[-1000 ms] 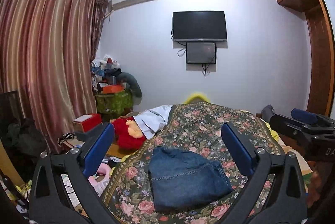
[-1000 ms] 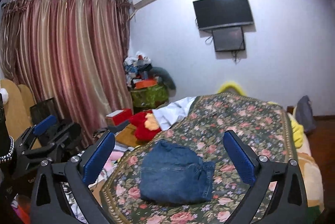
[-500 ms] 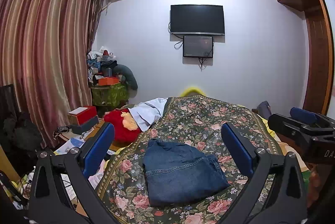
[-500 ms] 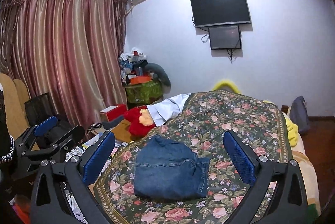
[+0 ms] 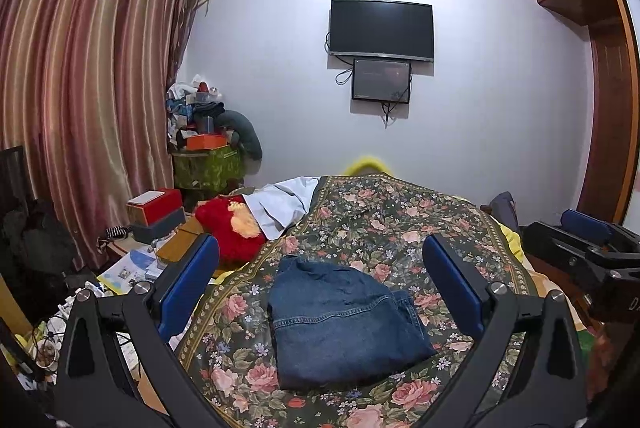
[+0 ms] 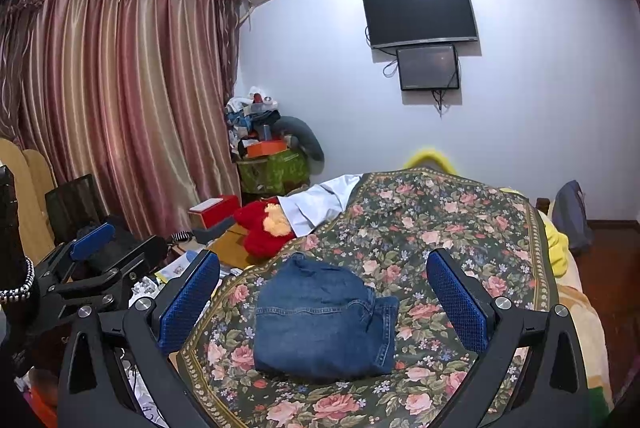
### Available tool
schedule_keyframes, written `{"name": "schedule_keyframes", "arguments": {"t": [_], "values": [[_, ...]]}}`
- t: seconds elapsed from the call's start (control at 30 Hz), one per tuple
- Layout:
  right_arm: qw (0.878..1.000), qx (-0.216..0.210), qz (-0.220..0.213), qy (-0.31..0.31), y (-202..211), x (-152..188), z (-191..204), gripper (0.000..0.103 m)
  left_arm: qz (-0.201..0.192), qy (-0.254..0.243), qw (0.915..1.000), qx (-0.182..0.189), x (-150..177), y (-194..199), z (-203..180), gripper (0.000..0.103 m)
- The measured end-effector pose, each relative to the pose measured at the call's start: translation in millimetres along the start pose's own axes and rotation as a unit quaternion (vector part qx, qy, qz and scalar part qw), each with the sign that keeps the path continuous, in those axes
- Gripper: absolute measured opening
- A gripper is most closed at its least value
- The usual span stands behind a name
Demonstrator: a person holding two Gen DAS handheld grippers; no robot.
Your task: Fold large clothes
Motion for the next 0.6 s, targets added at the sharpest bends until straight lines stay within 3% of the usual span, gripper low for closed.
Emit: {"name": "schedule_keyframes", "arguments": {"t": [0.6], "values": [[1.0, 0.002, 0.002, -0.001, -1.5, 1.0, 0.4, 0.103, 0.007, 0.01, 0.9999, 0.008, 2.0, -2.0, 1.9, 0.103]]}}
Point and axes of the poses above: each gripper's, at about its wrist camera, not at the fingertips, and y roughly against the way its jaws point, z to its left, x to its underside, the point moved 10 cm from there along -y, roughly the way its jaws point, and after that the axes turned 9 degrees about x, right-handed, at the moved point
